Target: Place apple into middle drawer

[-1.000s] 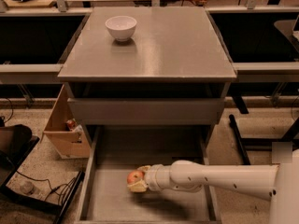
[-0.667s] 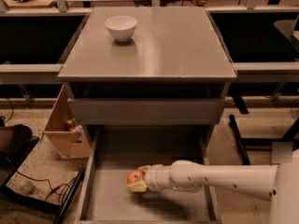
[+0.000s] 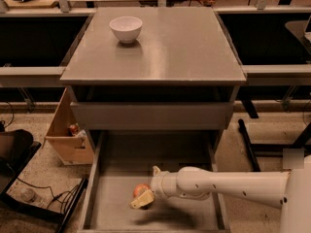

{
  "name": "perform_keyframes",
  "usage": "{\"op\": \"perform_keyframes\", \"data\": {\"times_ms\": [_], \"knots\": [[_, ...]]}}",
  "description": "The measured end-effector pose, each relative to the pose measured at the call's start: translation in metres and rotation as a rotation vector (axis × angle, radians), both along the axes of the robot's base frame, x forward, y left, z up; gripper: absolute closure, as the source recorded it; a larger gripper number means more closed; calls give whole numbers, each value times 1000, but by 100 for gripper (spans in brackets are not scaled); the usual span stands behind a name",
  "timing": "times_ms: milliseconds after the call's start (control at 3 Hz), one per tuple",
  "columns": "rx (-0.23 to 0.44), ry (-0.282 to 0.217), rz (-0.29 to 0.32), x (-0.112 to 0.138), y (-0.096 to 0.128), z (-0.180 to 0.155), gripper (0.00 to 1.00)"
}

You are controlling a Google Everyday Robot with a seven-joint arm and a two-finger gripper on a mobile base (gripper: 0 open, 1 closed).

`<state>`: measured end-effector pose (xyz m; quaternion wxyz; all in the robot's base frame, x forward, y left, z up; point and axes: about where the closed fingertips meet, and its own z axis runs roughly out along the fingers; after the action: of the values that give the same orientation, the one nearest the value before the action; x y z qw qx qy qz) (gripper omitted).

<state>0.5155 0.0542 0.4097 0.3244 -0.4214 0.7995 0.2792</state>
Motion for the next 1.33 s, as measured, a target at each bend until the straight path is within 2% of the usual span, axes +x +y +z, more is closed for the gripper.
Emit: {"op": "perform_keyframes", "data": {"times_ms": [333, 667, 1000, 1333], "knots": [[0, 0, 0, 0, 0, 0, 0], [33, -25, 24, -13, -13, 30, 0], [5, -55, 55, -36, -37, 87, 0], [-82, -78, 61, -58, -72, 170, 0]]}}
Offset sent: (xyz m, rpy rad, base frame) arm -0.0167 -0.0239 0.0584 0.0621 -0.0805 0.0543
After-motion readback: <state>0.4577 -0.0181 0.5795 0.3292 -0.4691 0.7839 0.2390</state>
